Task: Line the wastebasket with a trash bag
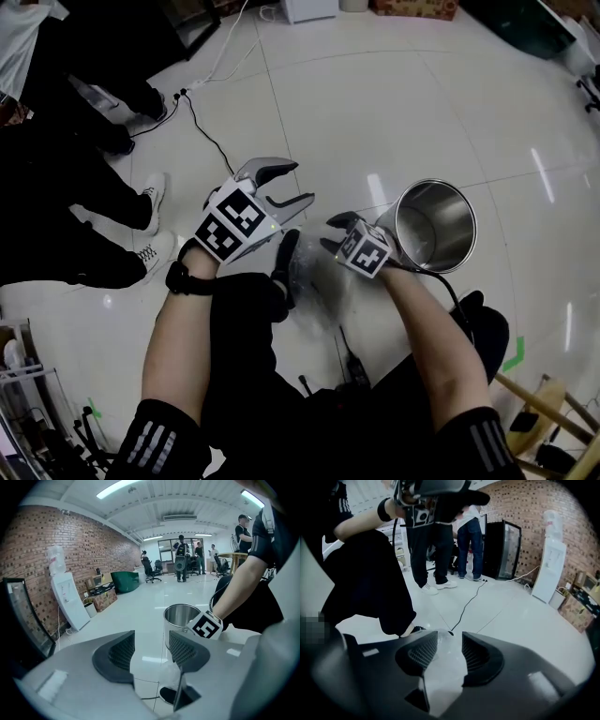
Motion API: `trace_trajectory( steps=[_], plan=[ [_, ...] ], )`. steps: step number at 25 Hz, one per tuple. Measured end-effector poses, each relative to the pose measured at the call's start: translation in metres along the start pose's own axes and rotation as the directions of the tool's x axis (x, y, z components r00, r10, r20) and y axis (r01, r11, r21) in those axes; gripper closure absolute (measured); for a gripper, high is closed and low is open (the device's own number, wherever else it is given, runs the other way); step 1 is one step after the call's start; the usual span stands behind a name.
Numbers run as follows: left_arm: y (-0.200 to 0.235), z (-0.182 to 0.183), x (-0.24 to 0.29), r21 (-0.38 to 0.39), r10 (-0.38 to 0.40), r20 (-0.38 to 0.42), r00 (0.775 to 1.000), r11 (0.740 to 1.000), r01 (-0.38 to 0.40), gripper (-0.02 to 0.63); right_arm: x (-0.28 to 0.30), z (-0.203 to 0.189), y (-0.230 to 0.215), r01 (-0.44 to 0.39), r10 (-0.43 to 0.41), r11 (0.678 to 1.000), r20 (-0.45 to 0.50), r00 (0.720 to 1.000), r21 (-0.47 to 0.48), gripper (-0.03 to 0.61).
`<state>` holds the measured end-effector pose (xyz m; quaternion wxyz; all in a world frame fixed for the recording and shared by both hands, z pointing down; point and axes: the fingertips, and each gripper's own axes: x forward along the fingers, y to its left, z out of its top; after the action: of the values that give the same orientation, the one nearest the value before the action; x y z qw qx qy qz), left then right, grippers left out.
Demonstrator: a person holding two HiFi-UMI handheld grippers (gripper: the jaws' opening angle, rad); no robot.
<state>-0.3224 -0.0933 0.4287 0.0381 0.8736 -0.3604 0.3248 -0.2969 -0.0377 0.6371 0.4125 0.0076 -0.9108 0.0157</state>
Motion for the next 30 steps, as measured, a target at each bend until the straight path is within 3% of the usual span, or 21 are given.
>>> trace_trajectory(
  steps=[5,9,14,18,26,30],
  plan=[
    [0.001,0.000,-0.004,0.001,0.001,0.006,1.000,1.000,-0.001,0.388,0.039,-0.039,0.012,-0.037,0.037,0.999,-0.113,0.993,0.004,0.376],
    [0.001,0.005,-0.003,0.003,0.003,0.017,1.000,1.000,-0.003,0.388,0.057,-0.064,0.009,-0.003,-0.003,1.000,-0.197,0.980,-0.028,0.373],
    [-0.003,0.008,-0.002,0.016,-0.010,0.018,1.000,1.000,0.009,0.388,0.067,-0.084,0.012,0.008,-0.008,1.000,-0.245,0.969,0.000,0.390],
    [-0.003,0.011,-0.003,0.020,-0.008,0.025,1.000,1.000,0.007,0.388,0.060,-0.083,0.010,0.024,-0.012,0.998,-0.211,0.977,0.056,0.569],
    [-0.006,0.032,0.004,0.040,-0.024,0.063,0.998,0.999,0.022,0.388,0.011,-0.037,-0.006,0.091,-0.086,0.995,-0.104,0.991,0.050,0.571],
    [-0.007,0.047,0.008,0.049,-0.024,0.086,0.996,0.999,0.020,0.388,-0.036,-0.003,-0.023,0.145,-0.145,0.985,-0.003,0.989,0.089,0.571]
  ],
)
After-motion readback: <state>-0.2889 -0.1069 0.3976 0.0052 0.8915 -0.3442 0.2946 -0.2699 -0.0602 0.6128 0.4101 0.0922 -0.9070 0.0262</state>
